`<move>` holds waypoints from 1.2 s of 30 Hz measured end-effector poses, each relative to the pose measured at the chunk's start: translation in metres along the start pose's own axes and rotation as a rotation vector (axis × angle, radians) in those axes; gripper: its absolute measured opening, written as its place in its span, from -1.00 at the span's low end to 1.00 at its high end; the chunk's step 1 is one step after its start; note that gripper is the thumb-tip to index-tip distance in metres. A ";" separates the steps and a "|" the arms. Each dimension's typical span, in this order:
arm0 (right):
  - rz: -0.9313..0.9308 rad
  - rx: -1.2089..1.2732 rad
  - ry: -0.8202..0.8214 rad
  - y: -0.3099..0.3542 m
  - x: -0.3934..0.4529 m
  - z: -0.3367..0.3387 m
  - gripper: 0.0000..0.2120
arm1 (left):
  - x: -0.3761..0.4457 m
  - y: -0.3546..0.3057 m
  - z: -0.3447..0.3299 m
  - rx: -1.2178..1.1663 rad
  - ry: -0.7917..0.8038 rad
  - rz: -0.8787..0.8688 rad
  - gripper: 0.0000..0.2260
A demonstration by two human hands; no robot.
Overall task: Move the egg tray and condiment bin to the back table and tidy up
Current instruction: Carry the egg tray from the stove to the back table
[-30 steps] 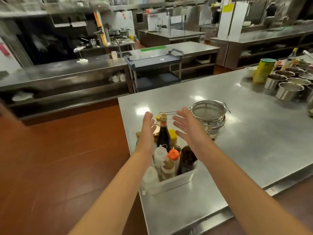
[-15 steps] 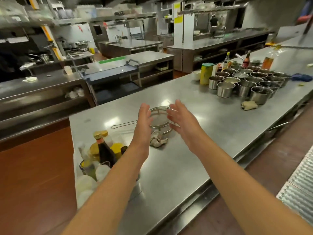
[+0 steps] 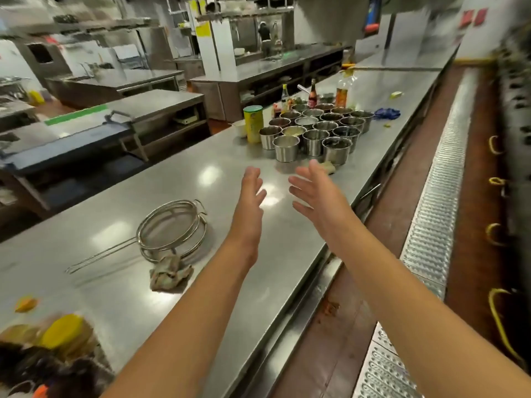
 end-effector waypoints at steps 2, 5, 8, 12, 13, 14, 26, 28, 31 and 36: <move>0.008 -0.003 -0.039 0.004 0.015 0.017 -0.54 | 0.022 0.003 -0.016 -0.017 0.023 0.002 -0.46; 0.027 -0.017 -0.110 0.014 0.047 0.044 -0.52 | 0.066 0.008 -0.044 -0.041 0.086 0.001 -0.44; 0.043 -0.037 -0.177 0.029 0.083 0.067 -0.52 | 0.111 0.008 -0.075 -0.045 0.147 0.000 -0.44; 0.092 -0.043 -0.268 0.048 0.121 0.102 -0.58 | 0.165 0.009 -0.122 -0.085 0.254 0.013 -0.43; 0.097 -0.035 -0.291 0.051 0.127 0.109 -0.60 | 0.174 0.009 -0.133 -0.087 0.280 0.014 -0.43; 0.097 -0.027 -0.322 0.055 0.133 0.121 -0.61 | 0.183 0.009 -0.149 -0.092 0.313 0.021 -0.43; 0.153 0.040 -0.525 0.110 0.200 0.276 -0.49 | 0.269 0.010 -0.338 -0.128 0.560 0.035 -0.46; 0.154 0.053 -0.514 0.120 0.215 0.304 -0.48 | 0.283 0.008 -0.370 -0.124 0.558 0.036 -0.47; 0.164 0.067 -0.511 0.135 0.243 0.343 -0.50 | 0.305 0.005 -0.412 -0.100 0.554 0.042 -0.47; 0.151 0.068 -0.481 0.150 0.290 0.391 -0.49 | 0.338 0.008 -0.458 -0.063 0.532 0.021 -0.46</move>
Point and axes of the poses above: each hand's wrist, its own x-axis towards the middle knuckle, its own z-axis out of the back of the hand, y = z × x, the point moved 1 cm from there along x, towards the middle knuckle, and after that the axes turned 4 degrees about x, right-handed, at the moved point
